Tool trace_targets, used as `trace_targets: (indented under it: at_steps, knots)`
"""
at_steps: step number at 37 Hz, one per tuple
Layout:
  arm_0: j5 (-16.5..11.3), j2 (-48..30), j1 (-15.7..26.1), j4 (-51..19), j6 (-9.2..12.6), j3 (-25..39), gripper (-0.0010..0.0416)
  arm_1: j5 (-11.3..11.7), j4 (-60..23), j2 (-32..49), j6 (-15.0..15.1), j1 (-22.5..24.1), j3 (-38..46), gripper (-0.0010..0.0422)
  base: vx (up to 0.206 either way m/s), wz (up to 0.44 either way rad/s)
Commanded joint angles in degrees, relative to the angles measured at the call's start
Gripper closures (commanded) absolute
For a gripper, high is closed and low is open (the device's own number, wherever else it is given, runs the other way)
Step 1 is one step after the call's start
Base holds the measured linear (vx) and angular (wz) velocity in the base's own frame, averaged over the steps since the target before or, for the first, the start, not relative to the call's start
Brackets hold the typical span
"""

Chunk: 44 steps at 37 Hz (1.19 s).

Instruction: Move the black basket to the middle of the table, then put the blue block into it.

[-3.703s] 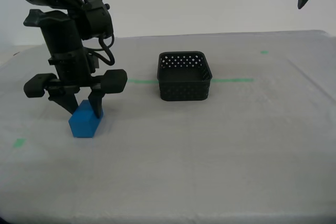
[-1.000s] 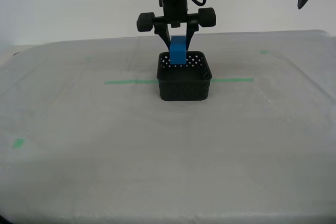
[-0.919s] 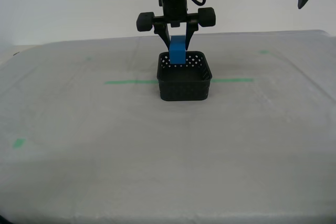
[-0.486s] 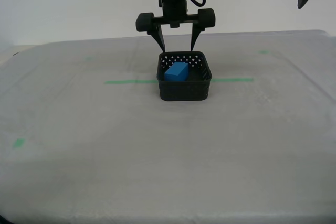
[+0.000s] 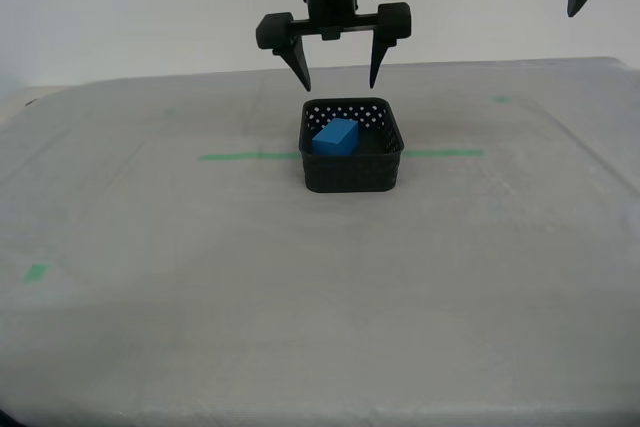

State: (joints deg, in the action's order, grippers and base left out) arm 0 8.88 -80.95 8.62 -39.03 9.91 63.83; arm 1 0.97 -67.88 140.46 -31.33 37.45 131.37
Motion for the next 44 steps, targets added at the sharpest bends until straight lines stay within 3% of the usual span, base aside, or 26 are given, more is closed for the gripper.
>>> trace_targets:
  at_steps: [1, 14, 28, 38, 44]
  knots:
    - [0.17, 0.02, 0.0, 0.02, 0.11, 0.0, 0.0007, 0.28, -0.74, -0.37, 0.7, -0.02, 0.0, 0.0012, 0.0, 0.0]
    - [0.17, 0.02, 0.0, 0.09, 0.11, 0.0, 0.0007, 4.2, -3.74, -3.85, 4.42, -1.18, -0.17, 0.0011, 0.0, 0.0]
    - [0.17, 0.02, -0.02, 0.07, 0.11, 0.0, 0.0007, 11.67, -9.46, -9.35, 5.55, -4.22, -0.24, 0.0011, 0.0, 0.0]
    - [0.17, 0.02, 0.0, 0.07, 0.11, 0.0, 0.0007, 13.81, -10.69, -13.66, 6.82, -6.88, -0.85, 0.0011, 0.0, 0.0]
    - [0.17, 0.02, 0.0, 0.07, 0.11, 0.0, 0.0007, 14.08, -8.57, -18.78, 6.73, -8.76, -6.99, 0.0011, 0.0, 0.0]
